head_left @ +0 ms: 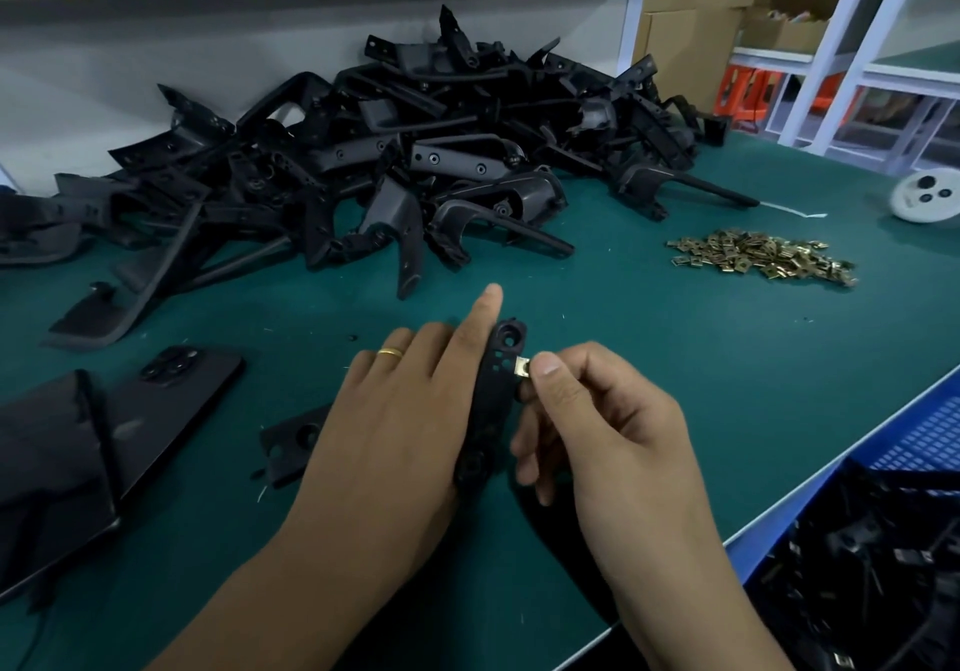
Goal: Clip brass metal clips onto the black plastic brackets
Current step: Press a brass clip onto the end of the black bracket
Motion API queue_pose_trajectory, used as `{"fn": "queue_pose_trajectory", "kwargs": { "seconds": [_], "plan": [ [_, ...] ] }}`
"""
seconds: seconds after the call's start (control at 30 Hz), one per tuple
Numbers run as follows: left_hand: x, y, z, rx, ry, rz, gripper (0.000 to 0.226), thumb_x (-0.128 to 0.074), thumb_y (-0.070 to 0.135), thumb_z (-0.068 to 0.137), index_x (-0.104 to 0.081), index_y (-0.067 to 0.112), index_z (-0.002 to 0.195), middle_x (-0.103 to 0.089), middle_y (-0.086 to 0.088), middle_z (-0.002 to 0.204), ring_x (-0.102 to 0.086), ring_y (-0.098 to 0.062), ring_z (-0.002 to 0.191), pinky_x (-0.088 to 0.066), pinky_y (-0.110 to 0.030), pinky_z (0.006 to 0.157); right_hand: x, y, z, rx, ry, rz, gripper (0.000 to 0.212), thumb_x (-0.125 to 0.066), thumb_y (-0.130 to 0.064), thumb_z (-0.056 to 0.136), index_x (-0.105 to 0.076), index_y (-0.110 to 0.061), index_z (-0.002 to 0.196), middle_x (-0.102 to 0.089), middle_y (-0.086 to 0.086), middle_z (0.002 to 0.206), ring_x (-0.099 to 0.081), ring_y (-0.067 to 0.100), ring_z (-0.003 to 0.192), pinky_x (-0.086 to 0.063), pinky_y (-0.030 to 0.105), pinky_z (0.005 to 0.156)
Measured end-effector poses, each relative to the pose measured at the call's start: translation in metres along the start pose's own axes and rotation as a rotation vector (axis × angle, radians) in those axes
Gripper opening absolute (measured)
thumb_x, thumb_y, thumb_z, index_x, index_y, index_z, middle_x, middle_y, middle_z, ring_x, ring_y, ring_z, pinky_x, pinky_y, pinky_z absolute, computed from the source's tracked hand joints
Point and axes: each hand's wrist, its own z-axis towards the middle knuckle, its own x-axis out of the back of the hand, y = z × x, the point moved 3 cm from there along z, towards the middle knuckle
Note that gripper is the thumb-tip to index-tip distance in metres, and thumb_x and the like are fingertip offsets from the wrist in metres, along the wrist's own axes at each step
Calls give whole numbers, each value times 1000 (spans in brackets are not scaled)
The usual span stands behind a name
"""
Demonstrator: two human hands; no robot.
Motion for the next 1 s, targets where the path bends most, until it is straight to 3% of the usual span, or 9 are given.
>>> {"fn": "queue_pose_trajectory", "kwargs": {
  "seconds": [0.13,0.33,0.43,0.53,0.67,0.8,0.93,1.0],
  "plan": [
    [-2,5,-2,25,-23,83,115,-81,18,71,-14,10,164,-60,-7,119,-58,-31,105,-53,-44,88,-2,0,-2,27,56,-117,34,-56,-32,104,-56,-14,75,-60,4,56,-53,14,47,-41,22,48],
    [-7,7,-4,23,9,82,112,-65,31,90,24,25,157,-46,0,139,-45,-25,127,-41,-38,107,0,-1,-2,44,73,-169,38,-55,-32,105,-51,-12,73,-56,3,55,-49,13,48,-41,24,48],
    [-5,9,-4,28,-10,61,104,-62,30,92,17,24,160,-49,-1,137,-48,-27,126,-44,-40,104,-1,-2,-2,34,51,-163,41,-54,-32,106,-49,-11,70,-54,1,54,-46,12,47,-39,23,48],
    [-1,12,-4,40,-8,43,92,-57,30,91,-4,13,164,-57,-6,129,-56,-30,118,-51,-42,97,0,-3,-2,34,57,-131,41,-56,-32,104,-48,-8,72,-51,4,54,-44,14,47,-38,25,47],
    [1,15,-5,55,-8,74,84,-54,26,85,-24,3,161,-63,-11,116,-63,-34,105,-56,-46,86,0,-4,-3,70,60,-163,42,-57,-31,104,-46,-5,73,-48,16,59,-42,29,53,-38,34,50],
    [0,17,-6,41,-27,104,87,-54,27,87,-18,3,163,-61,-9,120,-62,-33,108,-54,-44,88,1,-3,-2,84,43,-158,41,-57,-29,104,-48,-3,73,-49,14,58,-43,29,52,-37,34,50],
    [1,18,-8,7,-44,73,97,-34,38,83,17,14,162,-44,-2,141,-45,-30,131,-39,-37,106,5,2,0,35,-49,-36,41,-58,-27,103,-49,-6,68,-51,10,53,-43,19,47,-34,26,48],
    [2,19,-8,-20,-45,26,100,-41,38,82,11,11,163,-47,-2,138,-49,-29,127,-41,-37,104,9,2,2,-35,-149,89,38,-58,-28,98,-48,-5,70,-50,11,51,-40,18,44,-31,26,46]
  ]
}}
